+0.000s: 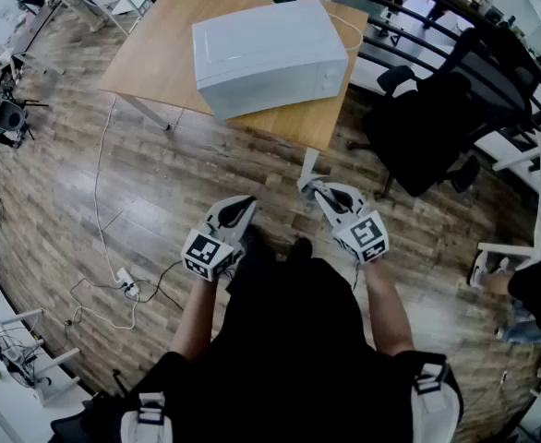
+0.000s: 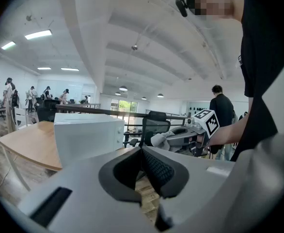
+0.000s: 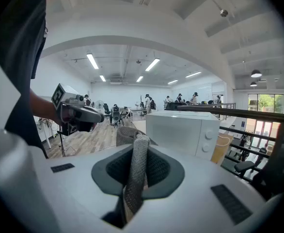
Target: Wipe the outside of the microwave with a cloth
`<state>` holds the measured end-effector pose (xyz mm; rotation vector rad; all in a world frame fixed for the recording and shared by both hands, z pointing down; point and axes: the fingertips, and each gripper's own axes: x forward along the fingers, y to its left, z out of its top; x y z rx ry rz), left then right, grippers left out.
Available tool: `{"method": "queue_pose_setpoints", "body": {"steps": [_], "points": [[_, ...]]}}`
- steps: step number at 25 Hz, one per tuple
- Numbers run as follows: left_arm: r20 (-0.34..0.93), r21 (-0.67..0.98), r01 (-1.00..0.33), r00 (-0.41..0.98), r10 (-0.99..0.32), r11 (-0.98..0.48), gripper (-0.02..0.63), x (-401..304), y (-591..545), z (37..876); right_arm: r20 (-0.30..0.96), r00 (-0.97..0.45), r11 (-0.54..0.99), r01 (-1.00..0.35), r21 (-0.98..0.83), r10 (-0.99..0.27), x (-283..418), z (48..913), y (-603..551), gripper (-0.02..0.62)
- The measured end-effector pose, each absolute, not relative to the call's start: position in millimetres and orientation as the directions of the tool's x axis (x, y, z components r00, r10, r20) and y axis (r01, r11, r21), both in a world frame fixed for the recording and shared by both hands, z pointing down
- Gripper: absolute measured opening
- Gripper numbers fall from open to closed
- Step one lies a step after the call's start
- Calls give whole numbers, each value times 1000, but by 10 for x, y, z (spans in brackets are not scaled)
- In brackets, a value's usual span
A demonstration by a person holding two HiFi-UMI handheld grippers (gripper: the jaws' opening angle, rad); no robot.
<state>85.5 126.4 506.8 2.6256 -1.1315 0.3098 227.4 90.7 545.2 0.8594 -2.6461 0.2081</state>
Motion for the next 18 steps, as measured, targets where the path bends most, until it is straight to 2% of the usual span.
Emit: {"method": "queue_pose_setpoints", "body": {"steps": [18], "points": [[254,162,-718,693,-674,-677,6,-128,729,4998,379,-744,804,-595,0,-550,1231,5320,430,31]]}}
